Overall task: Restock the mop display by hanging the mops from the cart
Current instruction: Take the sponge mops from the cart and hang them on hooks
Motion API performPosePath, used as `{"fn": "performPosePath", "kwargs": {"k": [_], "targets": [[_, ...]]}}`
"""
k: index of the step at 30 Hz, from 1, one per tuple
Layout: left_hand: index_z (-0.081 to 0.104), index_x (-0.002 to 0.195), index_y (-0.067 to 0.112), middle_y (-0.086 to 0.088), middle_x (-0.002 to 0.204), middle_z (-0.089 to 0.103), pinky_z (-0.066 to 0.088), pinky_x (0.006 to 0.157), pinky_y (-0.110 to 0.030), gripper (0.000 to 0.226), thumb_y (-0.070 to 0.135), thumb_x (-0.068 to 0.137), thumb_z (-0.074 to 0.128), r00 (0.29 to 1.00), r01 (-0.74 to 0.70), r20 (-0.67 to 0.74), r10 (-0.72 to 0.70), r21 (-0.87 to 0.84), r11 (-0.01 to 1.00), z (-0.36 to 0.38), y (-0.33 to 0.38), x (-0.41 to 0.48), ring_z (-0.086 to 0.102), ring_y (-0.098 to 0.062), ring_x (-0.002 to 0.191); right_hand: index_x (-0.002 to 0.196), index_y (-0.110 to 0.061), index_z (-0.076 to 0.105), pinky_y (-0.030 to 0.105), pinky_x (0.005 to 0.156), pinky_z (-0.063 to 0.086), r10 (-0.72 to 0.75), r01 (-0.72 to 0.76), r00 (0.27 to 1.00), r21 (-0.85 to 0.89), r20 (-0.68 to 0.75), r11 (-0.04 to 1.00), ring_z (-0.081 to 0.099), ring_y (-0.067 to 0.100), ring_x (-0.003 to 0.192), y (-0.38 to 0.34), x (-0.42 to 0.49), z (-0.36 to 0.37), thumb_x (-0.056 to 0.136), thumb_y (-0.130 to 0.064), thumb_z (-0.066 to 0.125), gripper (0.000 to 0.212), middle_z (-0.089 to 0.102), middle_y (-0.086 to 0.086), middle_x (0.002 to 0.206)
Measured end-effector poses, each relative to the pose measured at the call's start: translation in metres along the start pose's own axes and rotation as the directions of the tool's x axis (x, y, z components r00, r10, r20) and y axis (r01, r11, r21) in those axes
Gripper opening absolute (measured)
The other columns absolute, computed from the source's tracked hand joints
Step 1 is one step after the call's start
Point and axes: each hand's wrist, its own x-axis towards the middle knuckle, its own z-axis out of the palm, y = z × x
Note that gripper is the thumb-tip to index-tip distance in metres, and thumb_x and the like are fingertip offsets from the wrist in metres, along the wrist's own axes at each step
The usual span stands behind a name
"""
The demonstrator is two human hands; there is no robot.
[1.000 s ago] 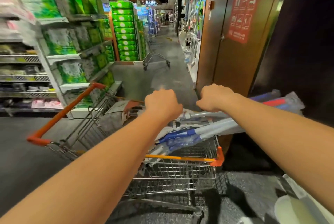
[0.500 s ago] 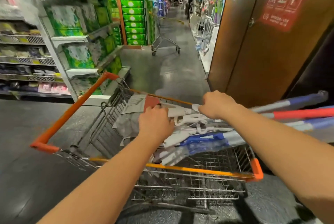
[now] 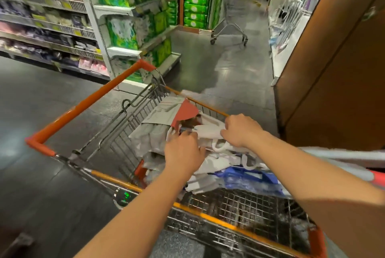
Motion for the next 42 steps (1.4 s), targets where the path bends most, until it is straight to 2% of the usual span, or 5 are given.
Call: {"fn": "performPosePath", "kwargs": {"k": [17,24,30,38,42], "targets": [[0.045,0.12,0.011,-0.01,0.119,0.058,0.046,0.079,-0.04,0.045,0.048,0.096,0.04,0.875,0.479,0.087,-0.476,-0.303,0.824,0.065,0.032,0.037,0.057,-0.033,0.108,0.125,-0.006,0.051,0.038,0.086,0.048,-0.273,0.274,0.962,-0.02,0.021,0.962,0.053,0.034,0.113,0.018,0.098,0.045,0.095,-0.031,0.047,0.039,0.05,0.017,0.127],[0.021,0.146,0.007,-0.013,0.122,0.061,0.048,0.085,-0.043,0.08,0.063,0.092,0.04,0.766,0.61,0.23,-0.6,-0.554,0.567,0.094,0.037,0.06,0.058,-0.038,0.11,0.13,-0.007,0.047,0.04,0.092,0.045,-0.249,0.249,0.968,0.026,0.024,0.968,0.049,0.037,0.118,0.012,0.129,0.065,0.098,-0.036,0.042,0.044,0.049,0.019,0.131],[0.025,0.142,0.004,-0.014,0.118,0.062,0.045,0.079,-0.039,0.074,0.057,0.094,0.043,0.698,0.613,0.296,-0.652,-0.717,0.331,0.098,0.041,0.081,0.059,-0.034,0.108,0.135,-0.004,0.043,0.043,0.1,0.041,-0.147,0.139,0.988,0.139,0.05,0.981,0.045,0.036,0.124,0.013,0.156,0.078,0.095,-0.044,0.049,0.057,0.046,0.018,0.136],[0.018,0.145,0.0,-0.007,0.108,0.057,0.039,0.071,-0.028,0.077,0.047,0.094,0.053,0.605,0.563,0.382,-0.698,-0.826,0.036,0.104,0.056,0.101,0.057,-0.024,0.095,0.127,0.0,0.049,0.037,0.083,0.043,-0.038,0.0,0.989,0.254,0.145,0.967,0.054,0.036,0.113,0.027,0.178,0.091,0.091,-0.045,0.055,0.057,0.055,0.019,0.126],[0.027,0.13,0.01,-0.009,0.092,0.064,0.057,0.065,-0.045,0.063,0.044,0.089,0.061,0.585,0.466,0.414,-0.697,-0.875,-0.128,0.113,0.057,0.106,0.068,-0.031,0.077,0.115,-0.001,0.053,0.031,0.069,0.037,-0.014,-0.061,0.974,0.323,0.225,0.945,0.054,0.031,0.092,0.033,0.183,0.093,0.095,-0.036,0.051,0.04,0.059,0.019,0.114]]}}
